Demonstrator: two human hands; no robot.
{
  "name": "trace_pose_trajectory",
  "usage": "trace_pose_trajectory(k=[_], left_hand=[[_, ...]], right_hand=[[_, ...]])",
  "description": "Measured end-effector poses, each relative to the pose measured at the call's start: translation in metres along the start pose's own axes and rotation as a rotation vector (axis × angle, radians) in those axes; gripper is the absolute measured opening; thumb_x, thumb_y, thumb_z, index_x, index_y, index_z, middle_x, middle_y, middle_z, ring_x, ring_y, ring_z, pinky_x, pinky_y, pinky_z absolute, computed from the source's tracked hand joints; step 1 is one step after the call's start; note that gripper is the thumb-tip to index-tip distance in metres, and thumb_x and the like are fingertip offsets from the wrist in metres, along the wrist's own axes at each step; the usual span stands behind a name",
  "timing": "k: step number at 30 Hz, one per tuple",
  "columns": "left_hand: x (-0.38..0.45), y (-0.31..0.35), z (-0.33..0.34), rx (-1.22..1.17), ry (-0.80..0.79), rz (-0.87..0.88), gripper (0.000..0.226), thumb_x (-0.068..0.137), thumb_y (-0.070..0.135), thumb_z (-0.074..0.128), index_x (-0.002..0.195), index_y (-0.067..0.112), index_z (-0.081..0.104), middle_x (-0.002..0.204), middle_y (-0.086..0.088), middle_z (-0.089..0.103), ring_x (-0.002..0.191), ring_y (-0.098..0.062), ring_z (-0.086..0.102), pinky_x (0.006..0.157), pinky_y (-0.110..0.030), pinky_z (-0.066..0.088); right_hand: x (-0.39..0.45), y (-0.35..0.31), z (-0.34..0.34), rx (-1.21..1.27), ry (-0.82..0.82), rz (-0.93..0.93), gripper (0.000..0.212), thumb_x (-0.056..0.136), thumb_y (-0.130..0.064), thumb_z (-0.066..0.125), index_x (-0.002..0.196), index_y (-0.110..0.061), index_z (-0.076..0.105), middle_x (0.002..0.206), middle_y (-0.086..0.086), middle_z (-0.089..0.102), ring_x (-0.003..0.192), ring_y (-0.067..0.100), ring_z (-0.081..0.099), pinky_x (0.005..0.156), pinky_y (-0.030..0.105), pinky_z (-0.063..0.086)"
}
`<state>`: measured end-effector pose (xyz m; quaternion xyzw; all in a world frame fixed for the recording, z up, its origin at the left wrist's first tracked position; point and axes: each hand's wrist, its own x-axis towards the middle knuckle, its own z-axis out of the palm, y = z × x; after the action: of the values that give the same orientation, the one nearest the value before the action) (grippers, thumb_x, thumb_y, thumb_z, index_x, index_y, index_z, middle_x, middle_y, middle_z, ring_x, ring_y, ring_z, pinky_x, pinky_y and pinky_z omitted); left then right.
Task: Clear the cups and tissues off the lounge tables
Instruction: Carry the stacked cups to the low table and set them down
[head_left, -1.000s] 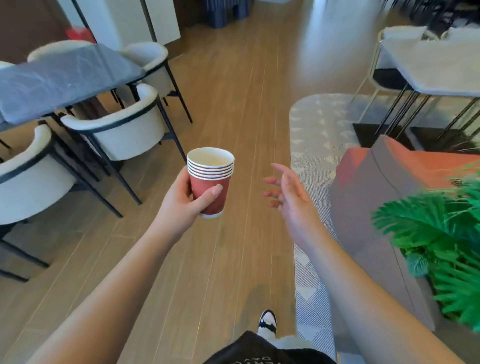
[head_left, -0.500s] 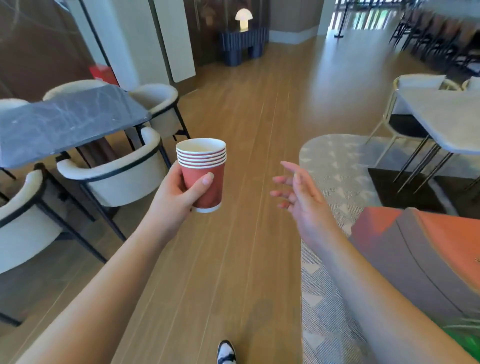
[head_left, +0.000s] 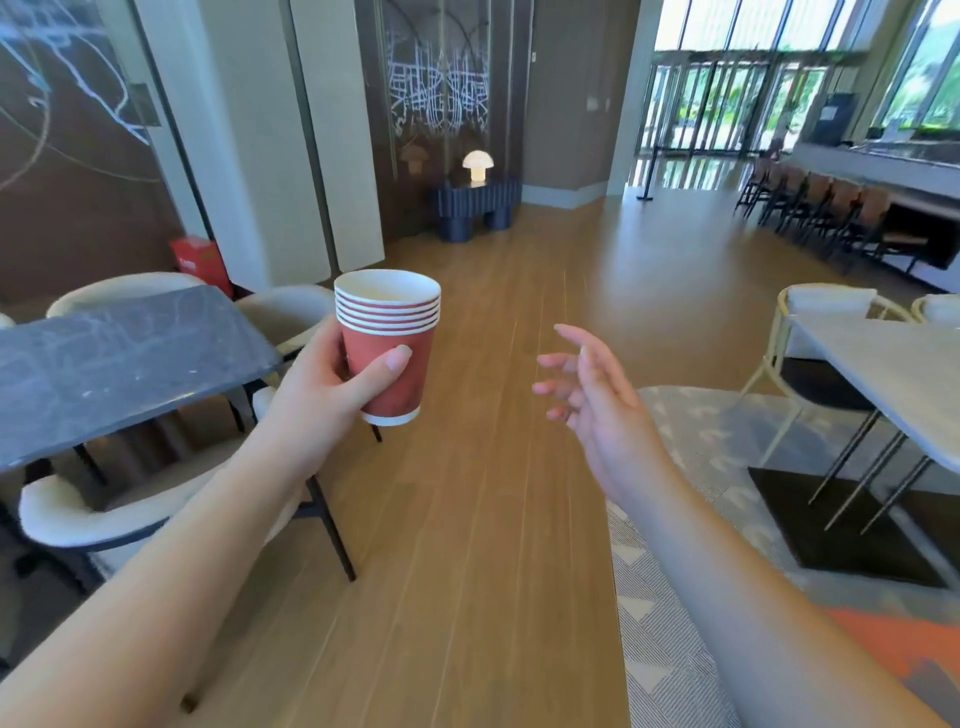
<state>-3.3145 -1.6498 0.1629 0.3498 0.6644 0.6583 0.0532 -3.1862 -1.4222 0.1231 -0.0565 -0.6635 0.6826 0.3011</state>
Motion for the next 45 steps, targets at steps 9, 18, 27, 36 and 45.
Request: trace_pose_trajectory(k=[9, 18, 27, 36, 45], left_hand=[[0.158, -0.045, 0.032, 0.032, -0.024, 0.051, 0.043, 0.085, 0.042, 0.076, 0.122, 0.047, 0.053, 0.110, 0.031, 0.070, 0.103, 0.007, 0.067, 0.075, -0.010, 0.054], [0.332, -0.094, 0.104, -0.003, 0.008, 0.026, 0.068, 0.064, 0.064, 0.078, 0.125, 0.049, 0.052, 0.118, 0.024, 0.070, 0.113, -0.002, 0.067, 0.081, -0.017, 0.058], [0.458, -0.154, 0.128, 0.009, 0.049, 0.009, 0.057, 0.070, 0.064, 0.078, 0.121, 0.055, 0.054, 0.117, 0.025, 0.070, 0.109, 0.001, 0.068, 0.076, -0.012, 0.056], [0.608, -0.237, 0.102, -0.046, 0.165, 0.029, 0.099, 0.059, 0.081, 0.077, 0.141, 0.033, 0.051, 0.124, 0.014, 0.071, 0.114, -0.008, 0.069, 0.081, -0.021, 0.060], [0.770, -0.290, 0.076, -0.051, 0.158, 0.022, 0.106, 0.052, 0.088, 0.076, 0.138, 0.031, 0.054, 0.120, 0.012, 0.073, 0.111, -0.010, 0.071, 0.076, -0.017, 0.058]], right_hand=[[0.161, 0.033, -0.041, 0.008, 0.026, -0.059, 0.031, 0.094, -0.053, 0.051, 0.117, -0.043, 0.067, 0.106, -0.006, 0.069, 0.091, 0.013, 0.068, 0.070, 0.025, 0.050], [0.341, 0.057, -0.114, -0.034, -0.020, -0.101, 0.039, 0.089, -0.062, 0.051, 0.121, -0.045, 0.065, 0.109, -0.008, 0.069, 0.095, 0.013, 0.068, 0.071, 0.022, 0.052], [0.479, 0.090, -0.138, -0.087, -0.044, -0.094, 0.038, 0.090, -0.067, 0.049, 0.121, -0.049, 0.063, 0.113, -0.010, 0.069, 0.101, 0.013, 0.070, 0.075, 0.025, 0.054], [0.631, 0.159, -0.108, -0.114, -0.059, -0.123, 0.032, 0.095, -0.053, 0.048, 0.121, -0.044, 0.065, 0.113, -0.006, 0.069, 0.097, 0.014, 0.070, 0.074, 0.025, 0.055], [0.791, 0.199, -0.100, -0.127, -0.029, -0.147, 0.032, 0.097, -0.053, 0.044, 0.122, -0.046, 0.064, 0.119, -0.011, 0.067, 0.102, 0.017, 0.070, 0.079, 0.027, 0.056]])
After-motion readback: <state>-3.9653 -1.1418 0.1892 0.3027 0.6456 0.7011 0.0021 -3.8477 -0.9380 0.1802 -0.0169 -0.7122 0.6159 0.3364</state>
